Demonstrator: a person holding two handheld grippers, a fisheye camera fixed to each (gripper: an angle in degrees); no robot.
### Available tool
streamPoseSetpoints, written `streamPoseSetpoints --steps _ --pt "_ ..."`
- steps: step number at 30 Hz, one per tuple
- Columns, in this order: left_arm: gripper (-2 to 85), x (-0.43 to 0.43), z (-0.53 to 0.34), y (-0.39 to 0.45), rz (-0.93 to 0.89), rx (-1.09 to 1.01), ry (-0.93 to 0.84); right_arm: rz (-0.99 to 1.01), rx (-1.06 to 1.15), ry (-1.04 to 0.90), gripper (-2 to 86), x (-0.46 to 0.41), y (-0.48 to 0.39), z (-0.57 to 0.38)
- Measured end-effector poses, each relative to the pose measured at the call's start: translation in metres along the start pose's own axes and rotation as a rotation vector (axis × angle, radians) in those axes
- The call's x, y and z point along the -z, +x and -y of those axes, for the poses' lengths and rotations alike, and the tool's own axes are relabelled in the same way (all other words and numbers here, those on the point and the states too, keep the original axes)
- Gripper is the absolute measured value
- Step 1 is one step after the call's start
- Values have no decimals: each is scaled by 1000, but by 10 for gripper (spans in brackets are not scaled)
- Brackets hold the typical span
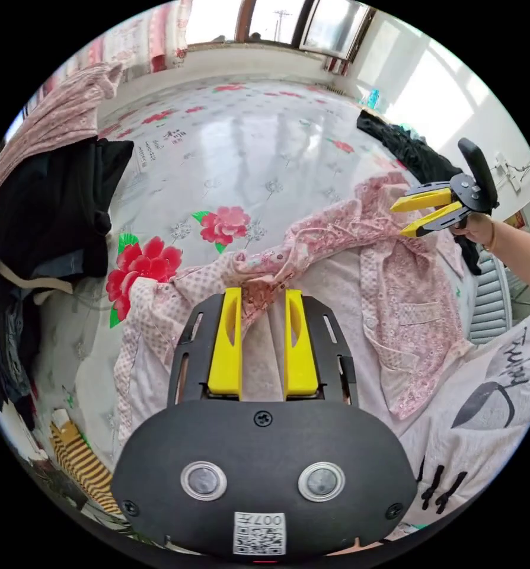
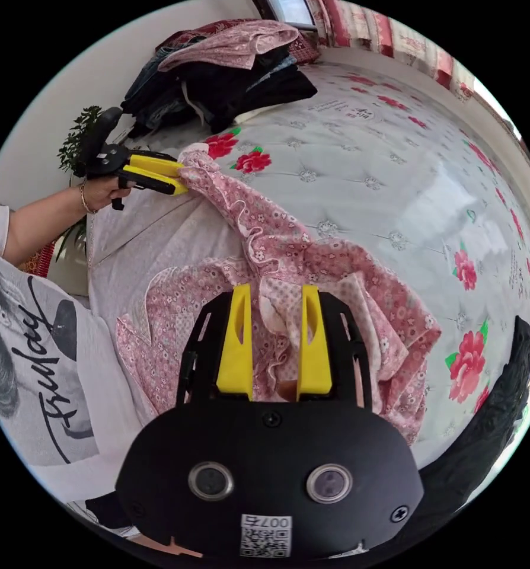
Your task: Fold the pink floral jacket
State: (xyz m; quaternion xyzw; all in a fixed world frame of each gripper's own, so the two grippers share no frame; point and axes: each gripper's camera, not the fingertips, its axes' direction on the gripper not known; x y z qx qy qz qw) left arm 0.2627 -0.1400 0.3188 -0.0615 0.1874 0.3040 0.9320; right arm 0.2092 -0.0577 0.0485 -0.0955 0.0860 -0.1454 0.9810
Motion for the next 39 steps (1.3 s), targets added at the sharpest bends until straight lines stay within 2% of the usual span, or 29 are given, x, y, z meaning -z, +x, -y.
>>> streamPoseSetpoints --steps 1,3,7,10,12,15,17,20,24,29,31,33,35,36,37,39 --pt "52 -6 15 -5 19 15 -47 -18 -11 -79 31 -12 9 15" --pt "37 0 32 -14 -12 24 -36 -48 -26 -81 13 -8 24 32" --pt "22 30 69 -52 -54 84 110 19 -136 204 3 50 82 66" --pt "30 24 108 -88 -55 188 171 -41 -270 370 4 80 127 93" --pt "46 5 129 -106 -63 246 176 -33 -352 422 9 83 152 107" --pt "82 -22 139 -133 25 442 111 -33 -462 454 33 93 176 109" --pt "85 -7 125 -132 97 472 191 -28 -473 480 46 103 179 89" --pt "79 15 89 -119 175 434 270 -131 -521 439 59 102 175 29" --pt "74 19 31 -91 -47 389 258 -254 -696 170 72 62 169 -73" --pt "80 -13 -15 -13 -231 268 72 -215 -841 -81 76 12 155 -158" --pt "81 -29 -30 18 -285 242 0 -164 -853 -4 60 9 153 -177" --pt "79 -33 -37 33 -319 241 -15 -161 -849 -6 39 11 162 -177" --pt "79 -34 -39 44 -361 220 -24 -310 -846 -101 26 15 179 -171" --pt "81 -33 -39 51 -377 197 -34 -444 -867 -106 25 28 192 -171" --pt "82 -30 -39 59 -372 163 -38 -528 -935 -57 26 49 207 -175" --pt "83 -23 -41 71 -338 107 -35 -552 -1067 50 41 86 227 -188"
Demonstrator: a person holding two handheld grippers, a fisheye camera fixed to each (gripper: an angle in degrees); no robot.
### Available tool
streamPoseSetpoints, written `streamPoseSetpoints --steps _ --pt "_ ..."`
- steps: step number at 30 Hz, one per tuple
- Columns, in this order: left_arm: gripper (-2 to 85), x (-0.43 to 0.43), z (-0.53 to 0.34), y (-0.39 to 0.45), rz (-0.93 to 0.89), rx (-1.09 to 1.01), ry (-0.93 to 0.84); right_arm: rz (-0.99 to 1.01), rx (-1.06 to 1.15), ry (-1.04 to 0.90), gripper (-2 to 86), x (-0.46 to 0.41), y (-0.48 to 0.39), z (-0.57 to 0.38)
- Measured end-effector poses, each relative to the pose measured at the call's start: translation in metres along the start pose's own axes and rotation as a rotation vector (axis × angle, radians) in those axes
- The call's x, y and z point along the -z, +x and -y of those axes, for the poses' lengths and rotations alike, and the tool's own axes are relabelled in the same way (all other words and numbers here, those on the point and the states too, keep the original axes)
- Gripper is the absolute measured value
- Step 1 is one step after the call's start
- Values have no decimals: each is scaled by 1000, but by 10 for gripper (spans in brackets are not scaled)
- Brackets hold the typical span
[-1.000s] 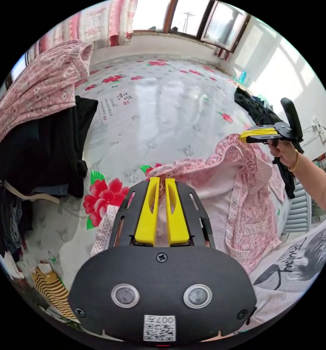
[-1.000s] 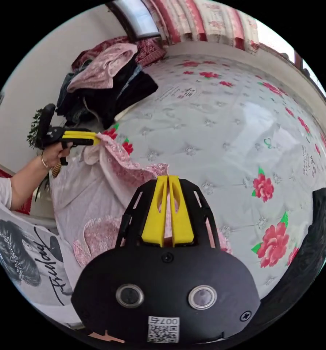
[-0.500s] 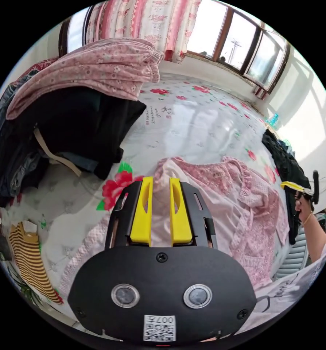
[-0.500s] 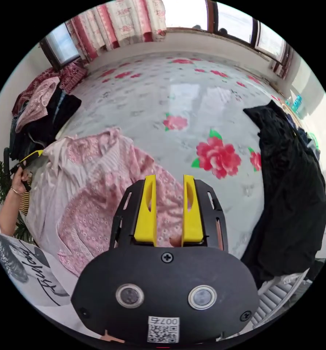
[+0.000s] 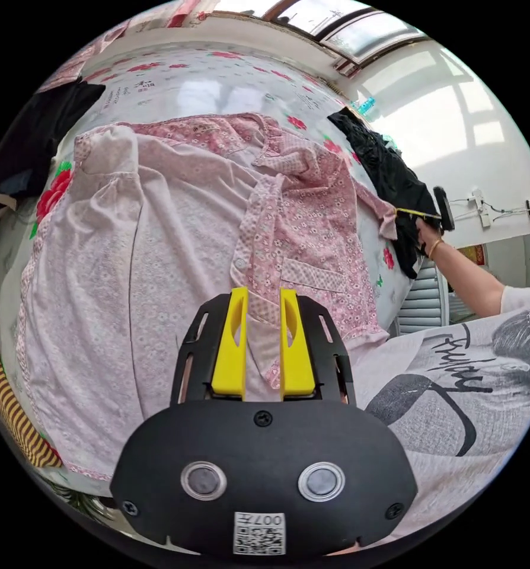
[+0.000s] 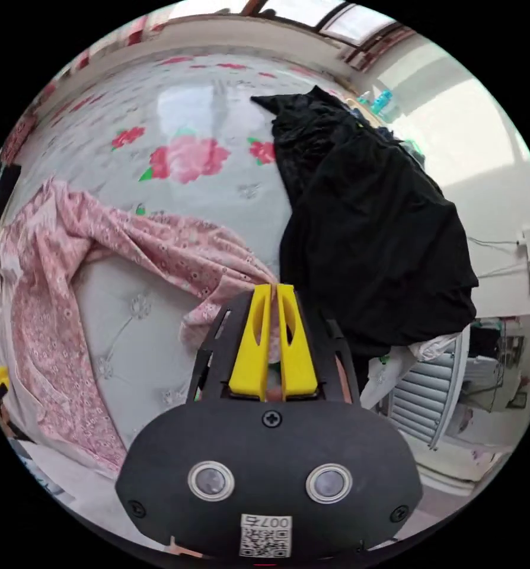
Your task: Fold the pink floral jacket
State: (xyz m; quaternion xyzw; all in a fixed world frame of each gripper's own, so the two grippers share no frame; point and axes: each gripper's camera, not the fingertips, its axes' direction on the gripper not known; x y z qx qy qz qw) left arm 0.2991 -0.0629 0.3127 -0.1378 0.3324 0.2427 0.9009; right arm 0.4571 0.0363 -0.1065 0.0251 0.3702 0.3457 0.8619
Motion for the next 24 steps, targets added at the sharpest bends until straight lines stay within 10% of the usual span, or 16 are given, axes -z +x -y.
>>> streamPoseSetpoints --steps 5,12,24 --pt "90 -13 -12 21 53 -57 -6 171 -77 26 61 29 29 -4" --pt "71 -80 -6 18 194 -86 -127 692 552 21 43 71 -115 -165" --pt "-9 -4 -52 -10 -5 -52 120 288 1029 -206 2 43 -190 -308"
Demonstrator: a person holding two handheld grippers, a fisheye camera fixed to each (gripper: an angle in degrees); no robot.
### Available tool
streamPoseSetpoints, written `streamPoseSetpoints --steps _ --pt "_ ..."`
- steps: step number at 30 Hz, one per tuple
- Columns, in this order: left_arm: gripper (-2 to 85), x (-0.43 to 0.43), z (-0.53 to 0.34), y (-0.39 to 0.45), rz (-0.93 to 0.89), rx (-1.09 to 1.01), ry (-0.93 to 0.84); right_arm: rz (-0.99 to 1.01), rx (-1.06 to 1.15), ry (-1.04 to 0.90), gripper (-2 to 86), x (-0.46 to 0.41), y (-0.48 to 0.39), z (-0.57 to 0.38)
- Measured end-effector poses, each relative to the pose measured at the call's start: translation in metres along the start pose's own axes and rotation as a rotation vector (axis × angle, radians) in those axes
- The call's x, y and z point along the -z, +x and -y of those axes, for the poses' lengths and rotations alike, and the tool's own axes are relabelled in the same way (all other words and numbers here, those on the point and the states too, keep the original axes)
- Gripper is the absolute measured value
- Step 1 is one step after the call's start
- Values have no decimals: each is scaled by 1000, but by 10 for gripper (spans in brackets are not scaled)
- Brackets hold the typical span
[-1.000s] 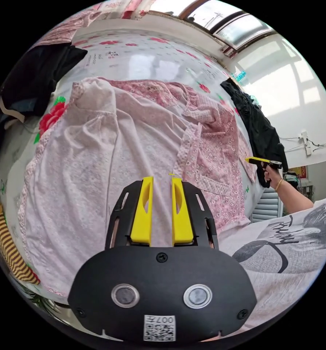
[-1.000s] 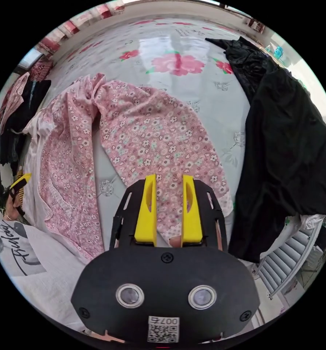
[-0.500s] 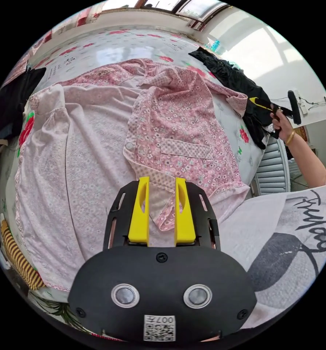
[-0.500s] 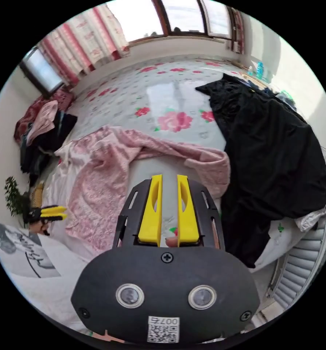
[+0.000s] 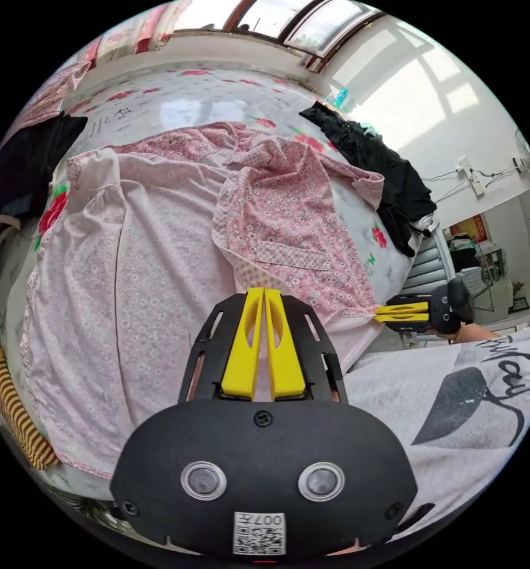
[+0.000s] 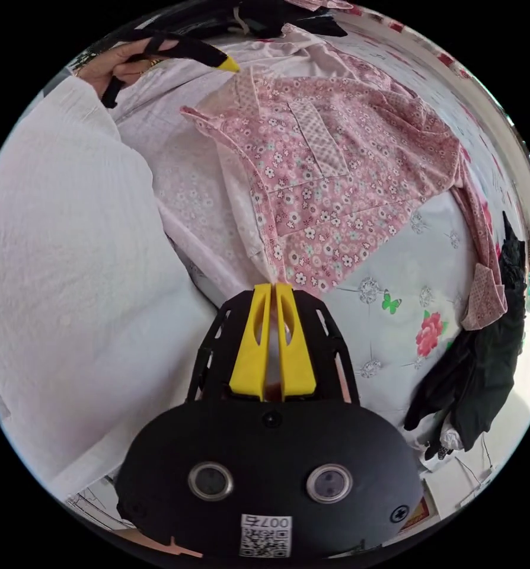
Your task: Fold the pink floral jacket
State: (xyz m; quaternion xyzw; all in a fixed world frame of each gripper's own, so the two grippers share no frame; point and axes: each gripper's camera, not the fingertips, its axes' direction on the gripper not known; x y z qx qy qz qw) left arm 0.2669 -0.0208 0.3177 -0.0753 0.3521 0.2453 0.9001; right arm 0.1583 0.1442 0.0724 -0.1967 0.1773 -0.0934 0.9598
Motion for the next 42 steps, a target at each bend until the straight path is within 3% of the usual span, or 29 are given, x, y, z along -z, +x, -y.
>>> streamPoseSetpoints --steps 6,8,11,13,18,21,23,29,32,37,42 --pt "-9 32 -66 -29 -100 118 30 116 0 -30 14 22 30 -39" --pt "-7 31 -82 -36 -126 147 23 84 13 -27 20 38 42 -47" --pt "4 23 -93 -41 -107 186 38 -22 -26 128 25 81 76 -39" --pt "64 11 -77 -30 -91 119 55 -42 -61 297 27 113 110 -4" --pt "115 -46 -16 -3 -87 -11 -55 -14 -52 439 23 124 158 116" --pt "86 -102 4 -1 26 -63 -206 -35 -3 387 22 105 171 194" --pt "43 -103 4 -1 160 -106 -155 -27 10 333 21 90 176 232" --pt "2 -79 -8 -28 -8 -58 -157 -81 -47 132 8 31 204 287" --pt "-2 -31 -33 -32 -88 -6 -24 -27 -131 304 2 63 230 263" --pt "-4 53 -108 -36 -173 90 181 322 -296 695 0 140 285 221" --pt "-4 81 -178 -60 -102 293 203 360 -278 717 4 145 273 262"
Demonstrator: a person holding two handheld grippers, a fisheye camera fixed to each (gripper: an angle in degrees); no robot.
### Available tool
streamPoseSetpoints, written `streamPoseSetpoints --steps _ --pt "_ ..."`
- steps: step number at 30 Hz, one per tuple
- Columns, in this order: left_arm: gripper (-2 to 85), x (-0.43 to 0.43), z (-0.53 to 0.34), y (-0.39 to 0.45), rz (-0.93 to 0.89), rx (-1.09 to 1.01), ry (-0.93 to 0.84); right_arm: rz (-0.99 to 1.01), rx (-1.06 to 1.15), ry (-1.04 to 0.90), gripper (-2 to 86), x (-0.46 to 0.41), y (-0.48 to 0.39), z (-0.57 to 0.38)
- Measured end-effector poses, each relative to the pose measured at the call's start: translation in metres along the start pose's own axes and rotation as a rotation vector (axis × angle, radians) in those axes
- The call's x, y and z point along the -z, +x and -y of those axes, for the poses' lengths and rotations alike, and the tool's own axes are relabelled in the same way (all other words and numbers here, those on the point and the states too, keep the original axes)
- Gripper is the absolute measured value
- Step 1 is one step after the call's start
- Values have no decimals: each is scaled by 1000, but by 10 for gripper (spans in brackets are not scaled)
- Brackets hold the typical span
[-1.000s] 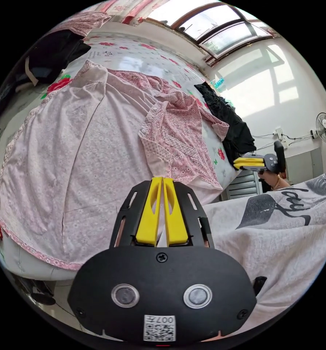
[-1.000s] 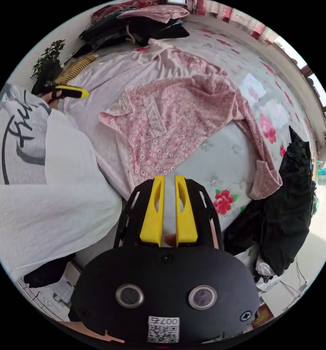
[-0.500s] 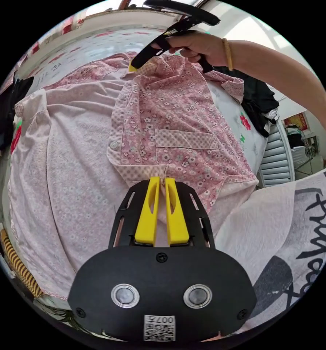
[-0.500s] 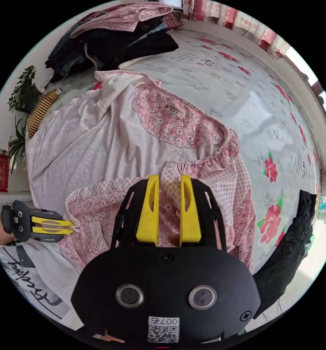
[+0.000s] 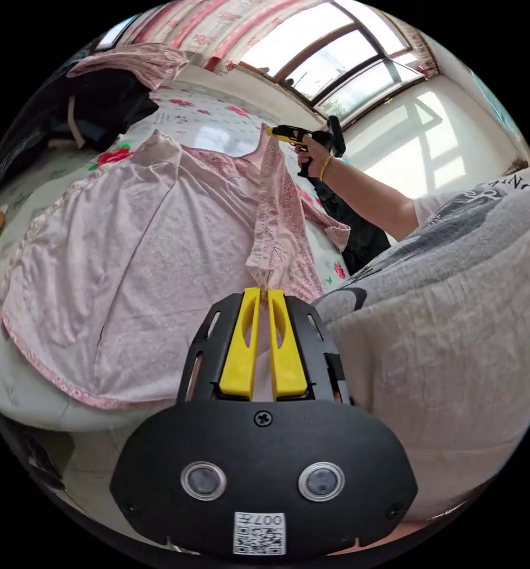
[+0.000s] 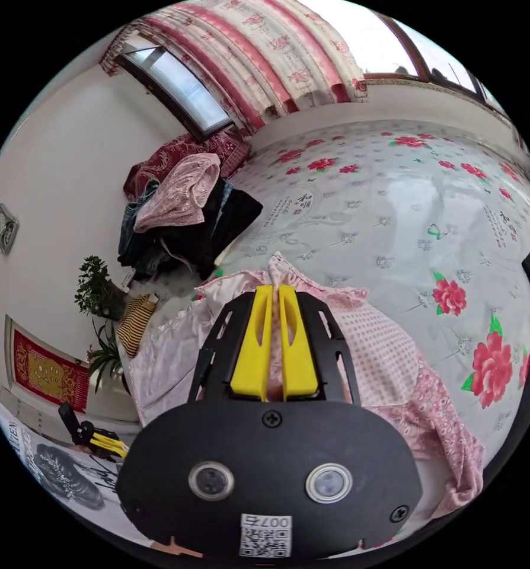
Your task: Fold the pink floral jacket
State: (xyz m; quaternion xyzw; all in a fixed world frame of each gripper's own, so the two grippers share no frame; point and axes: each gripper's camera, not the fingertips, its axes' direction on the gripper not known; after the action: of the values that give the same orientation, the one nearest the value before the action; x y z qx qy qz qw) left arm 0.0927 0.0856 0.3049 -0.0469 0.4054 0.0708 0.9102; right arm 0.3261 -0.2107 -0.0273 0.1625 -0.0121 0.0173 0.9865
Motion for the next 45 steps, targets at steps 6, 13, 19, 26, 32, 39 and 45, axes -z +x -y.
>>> streamPoseSetpoints --steps 6,13,19,26,32,39,45 --pt "-4 -21 -16 -39 -21 85 -55 -9 57 -164 20 -53 -24 -34" --pt "-3 -28 -5 -37 -79 -62 -102 -121 246 -342 33 34 -63 -189" --pt "-3 -22 8 -46 -140 -157 -131 -193 170 -485 48 62 -95 -342" --pt "-4 -11 25 -46 -180 -208 -127 -298 243 -554 43 11 -123 -373" --pt "-3 -1 33 -37 -180 -230 -100 -343 404 -660 6 -20 -143 -372" --pt "-3 -25 21 2 -204 -338 -168 -573 -9 -278 -1 92 -117 -399" --pt "-2 -73 0 7 -168 -372 -333 -430 -266 -312 1 83 -90 -447"
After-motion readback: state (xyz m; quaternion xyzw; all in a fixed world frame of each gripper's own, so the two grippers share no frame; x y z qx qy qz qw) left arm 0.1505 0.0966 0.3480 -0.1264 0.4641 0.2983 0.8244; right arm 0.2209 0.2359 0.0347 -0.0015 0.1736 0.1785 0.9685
